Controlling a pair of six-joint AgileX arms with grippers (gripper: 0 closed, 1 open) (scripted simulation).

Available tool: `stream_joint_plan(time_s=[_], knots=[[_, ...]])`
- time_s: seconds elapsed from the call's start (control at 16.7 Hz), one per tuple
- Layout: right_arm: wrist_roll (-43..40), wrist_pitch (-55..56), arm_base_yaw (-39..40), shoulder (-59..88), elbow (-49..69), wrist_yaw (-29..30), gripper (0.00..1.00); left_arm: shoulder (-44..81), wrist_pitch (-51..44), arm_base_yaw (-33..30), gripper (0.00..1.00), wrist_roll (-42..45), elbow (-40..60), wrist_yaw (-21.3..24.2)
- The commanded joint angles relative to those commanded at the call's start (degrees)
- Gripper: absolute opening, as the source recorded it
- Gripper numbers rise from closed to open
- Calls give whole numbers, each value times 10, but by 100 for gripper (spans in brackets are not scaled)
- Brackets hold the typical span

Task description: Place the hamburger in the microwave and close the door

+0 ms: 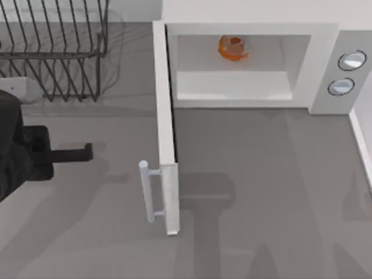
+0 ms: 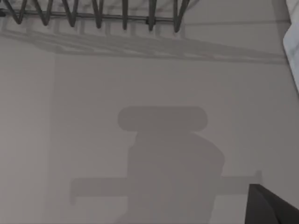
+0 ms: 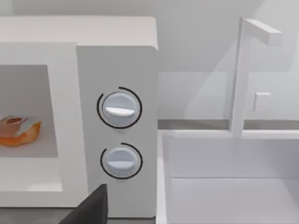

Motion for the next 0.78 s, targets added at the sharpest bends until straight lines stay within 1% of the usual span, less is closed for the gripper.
stream_joint_plan(time_s=[0.18, 0.3, 0.66, 0.78], knots=[[0, 0, 0, 0, 0, 0, 100, 93, -14, -47, 0, -32, 47, -28], [0, 0, 0, 0, 0, 0, 100, 123, -19, -63, 0, -44, 63, -38], [0, 0, 0, 0, 0, 0, 100, 130, -18, -65, 0, -47, 64, -39], [0, 0, 0, 0, 0, 0, 100, 142, 2, -66, 0, -46, 46, -39]])
